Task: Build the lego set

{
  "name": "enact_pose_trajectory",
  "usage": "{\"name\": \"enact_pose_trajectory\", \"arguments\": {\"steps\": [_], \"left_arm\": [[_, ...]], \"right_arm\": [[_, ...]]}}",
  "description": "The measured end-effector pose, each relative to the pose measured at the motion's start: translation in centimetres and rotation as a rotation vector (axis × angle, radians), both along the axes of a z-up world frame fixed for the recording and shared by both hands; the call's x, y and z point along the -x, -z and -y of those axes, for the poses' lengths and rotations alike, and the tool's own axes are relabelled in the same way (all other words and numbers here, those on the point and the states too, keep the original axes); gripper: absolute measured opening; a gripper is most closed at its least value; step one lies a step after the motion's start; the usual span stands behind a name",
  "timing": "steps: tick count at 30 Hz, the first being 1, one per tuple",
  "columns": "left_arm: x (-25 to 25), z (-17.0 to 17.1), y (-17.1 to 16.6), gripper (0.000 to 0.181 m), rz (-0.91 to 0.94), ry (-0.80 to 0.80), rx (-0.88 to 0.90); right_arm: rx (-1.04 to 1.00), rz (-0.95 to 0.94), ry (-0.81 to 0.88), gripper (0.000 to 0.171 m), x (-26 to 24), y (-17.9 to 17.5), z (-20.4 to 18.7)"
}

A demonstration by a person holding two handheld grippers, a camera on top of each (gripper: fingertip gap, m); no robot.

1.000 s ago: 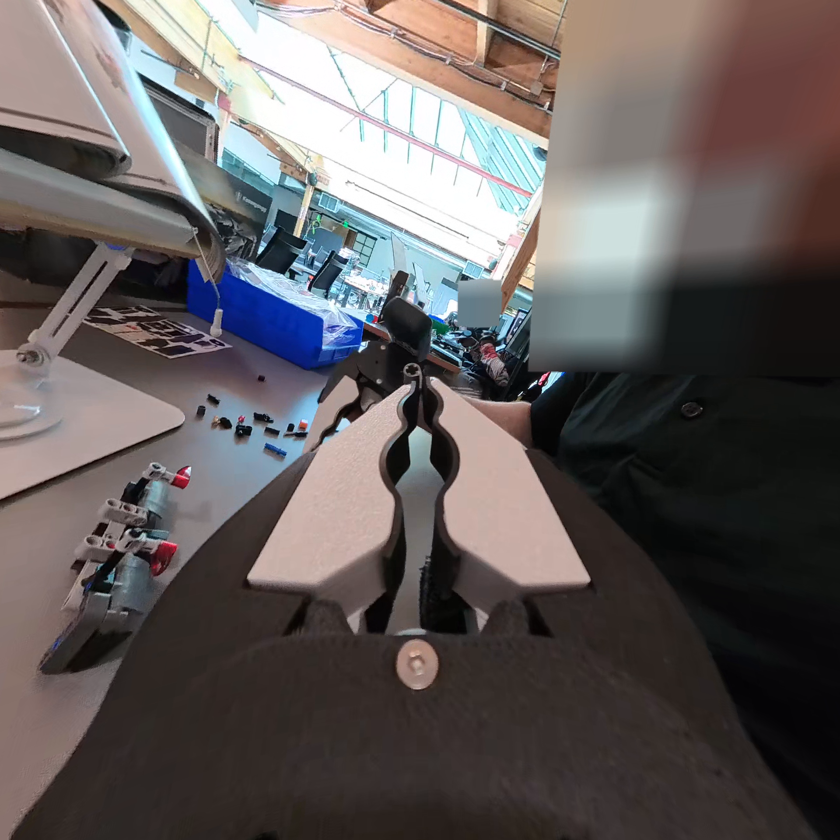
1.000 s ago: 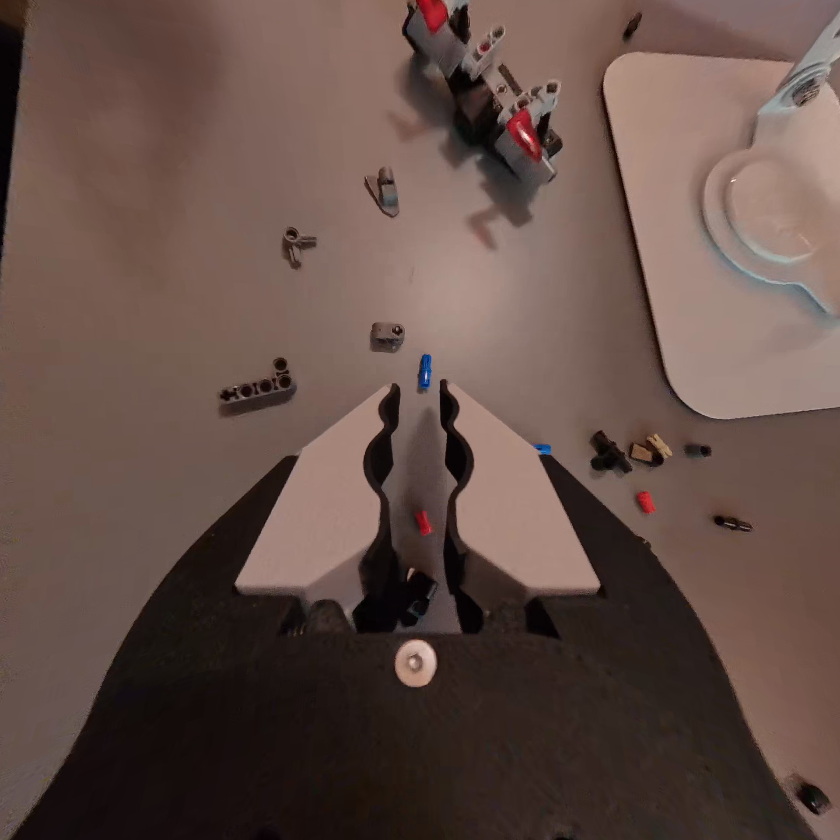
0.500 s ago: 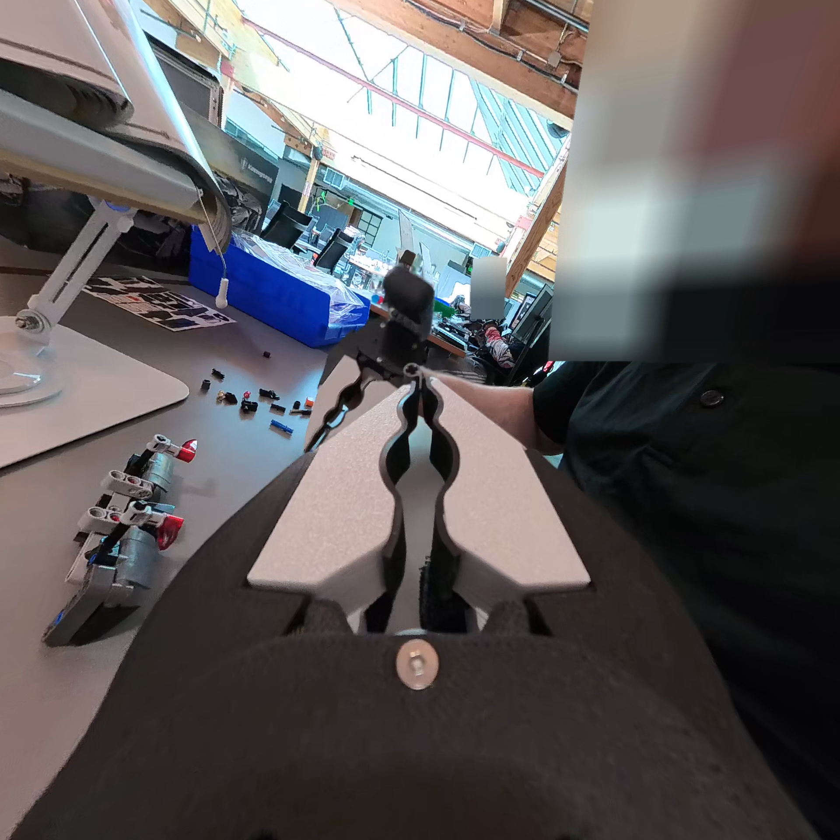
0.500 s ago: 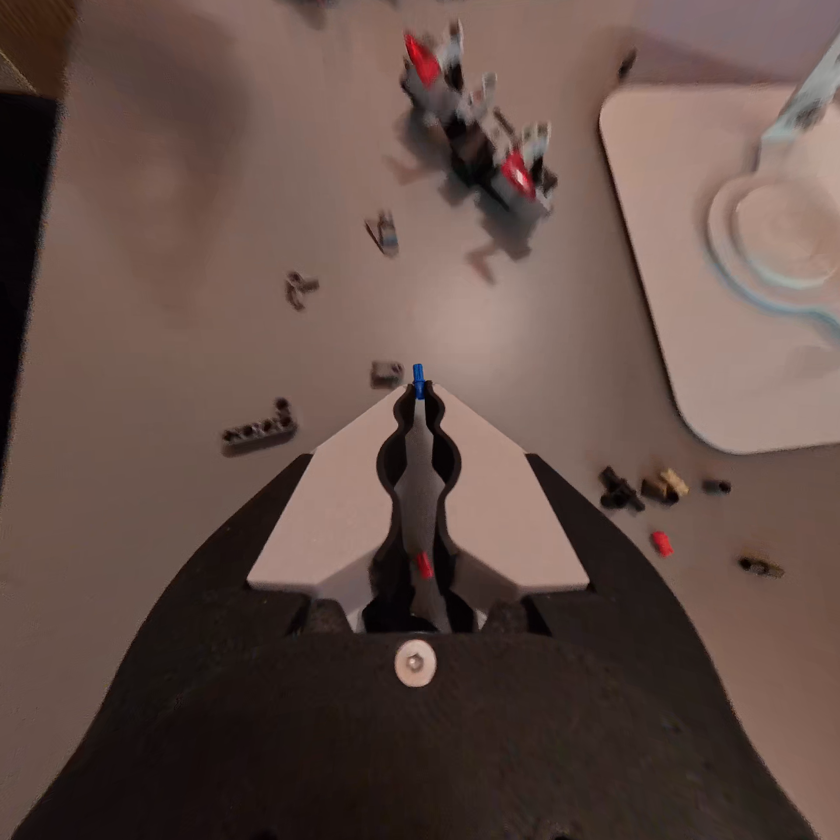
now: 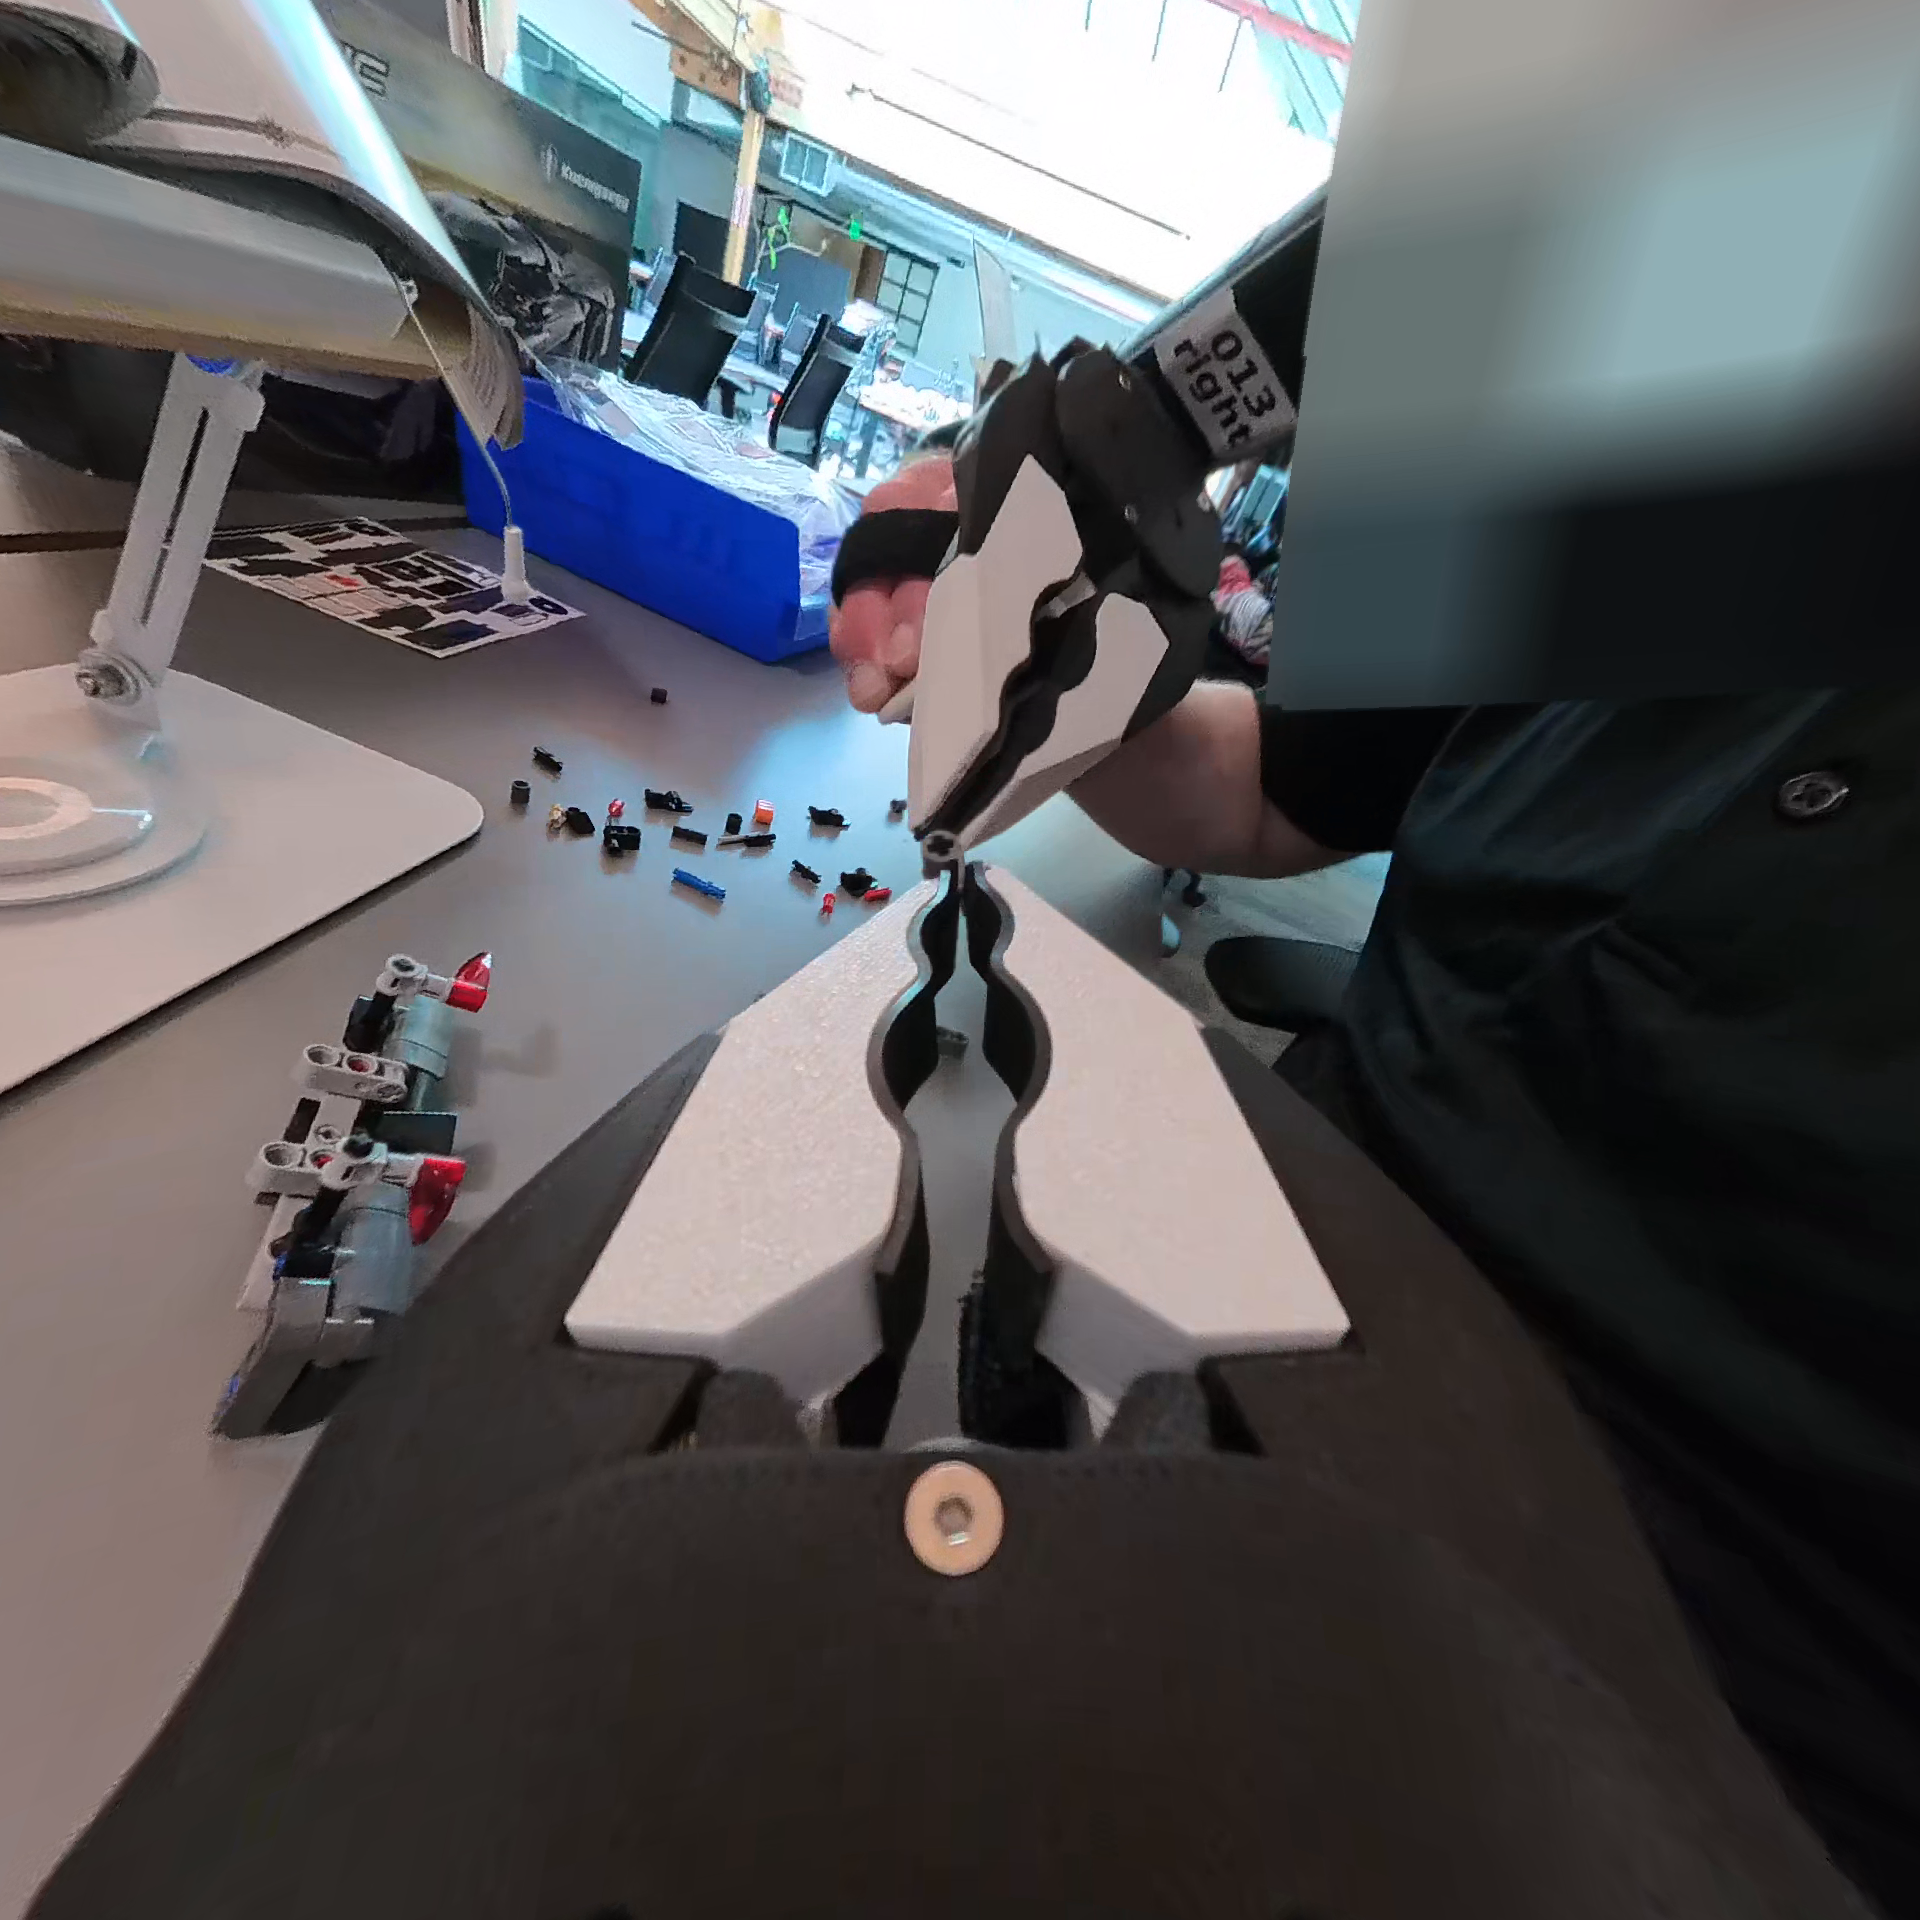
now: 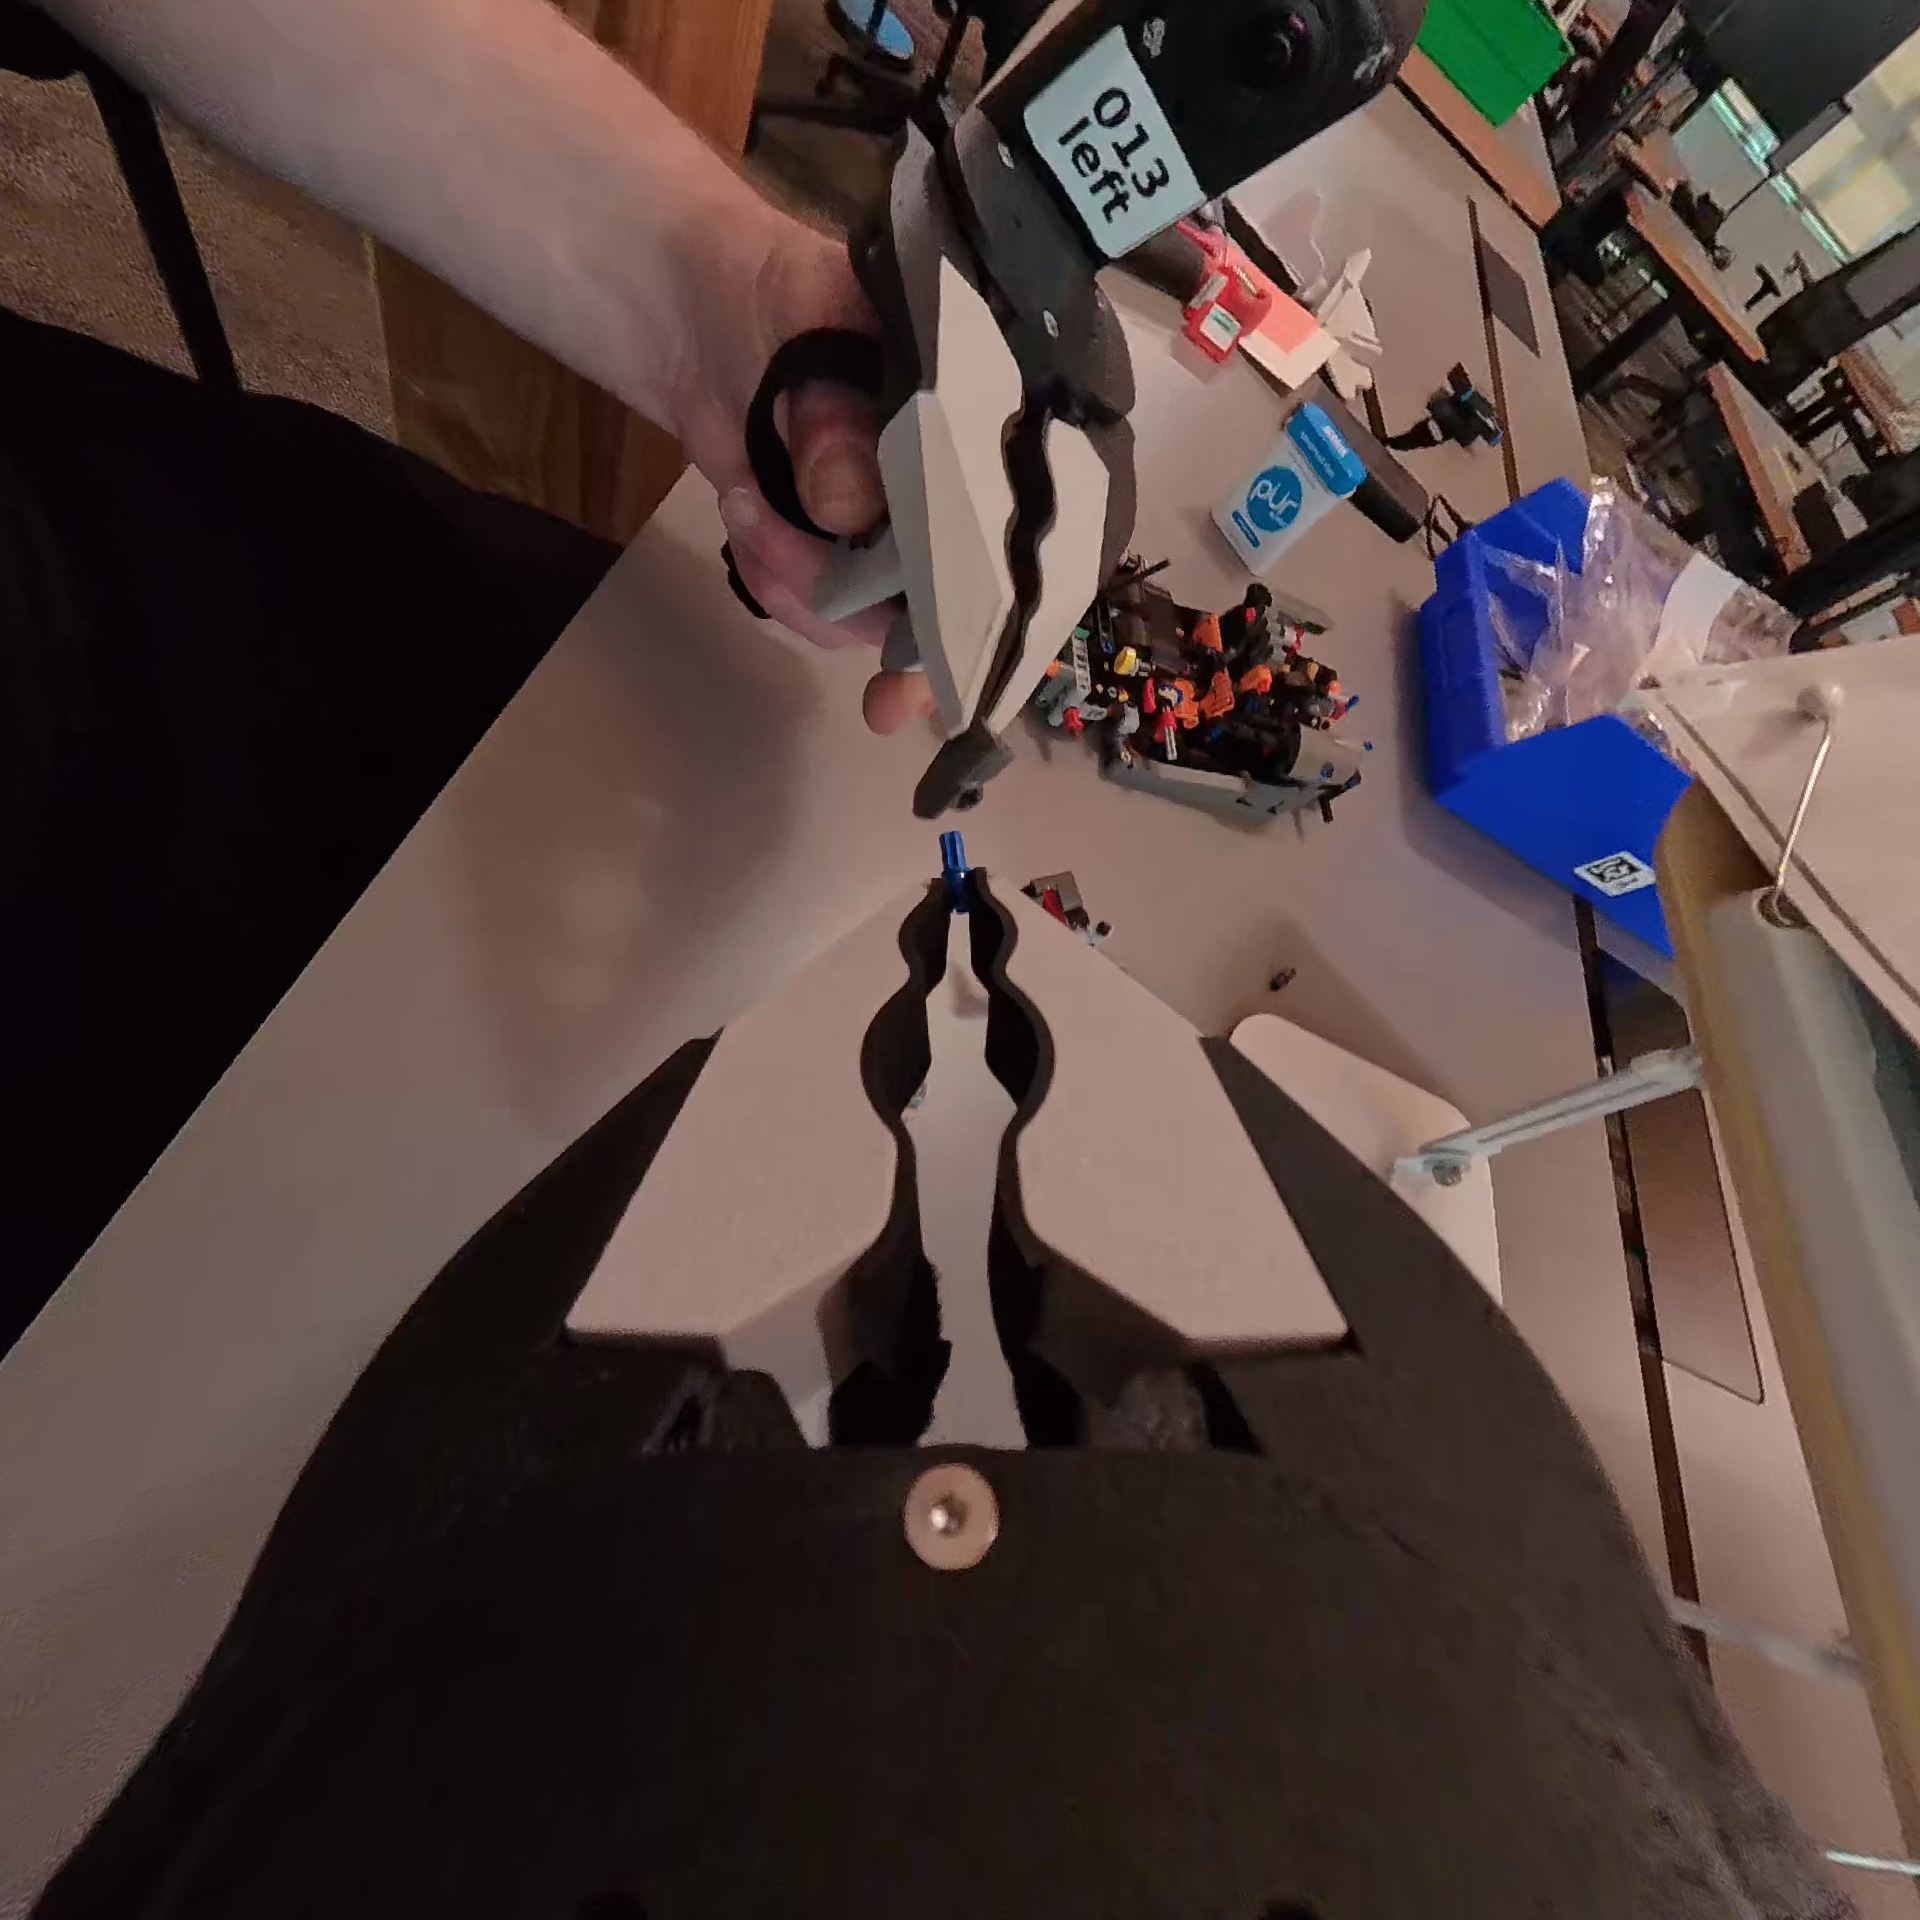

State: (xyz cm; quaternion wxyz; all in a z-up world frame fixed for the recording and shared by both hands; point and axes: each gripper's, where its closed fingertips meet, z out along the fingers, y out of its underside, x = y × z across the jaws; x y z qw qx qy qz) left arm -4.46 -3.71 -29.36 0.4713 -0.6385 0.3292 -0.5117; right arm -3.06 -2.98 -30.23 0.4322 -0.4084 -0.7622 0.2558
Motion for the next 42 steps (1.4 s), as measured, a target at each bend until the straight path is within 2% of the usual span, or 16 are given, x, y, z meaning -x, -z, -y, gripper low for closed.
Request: {"name": "enact_pose_trajectory", "arguments": {"steps": [11, 24, 32, 36, 42], "left_arm": [[-0.4, -0.2, 0.0, 0.0, -0.058, -0.005, -0.033], [-0.2, -0.7, -1.2, 0.0, 0.058, 0.018, 0.052], [0.0, -1.6, -1.0, 0.0, 0.005, -0.035, 0.095], [0.0, -1.8, -0.7, 0.0, -0.072, -0.064, 0.05], [-0.4, -1.8, -0.3, 0.0, -0.28, -0.106, -0.126]], "right_arm": [[-0.024, 0.021, -0.04, 0.0, 0.4, -0.3, -0.2], [-0.301, 0.017, -0.042, 0.0, 0.7, -1.3, -0.9], [-0.425, 0.05, 0.039, 0.0, 0.9, -1.1, -1.9], [-0.342, 0.097, 0.046, 0.0, 0.9, -0.8, -2.1], [-0.133, 0.167, 0.009, 0.0, 0.7, -0.3, -2.0]]}}
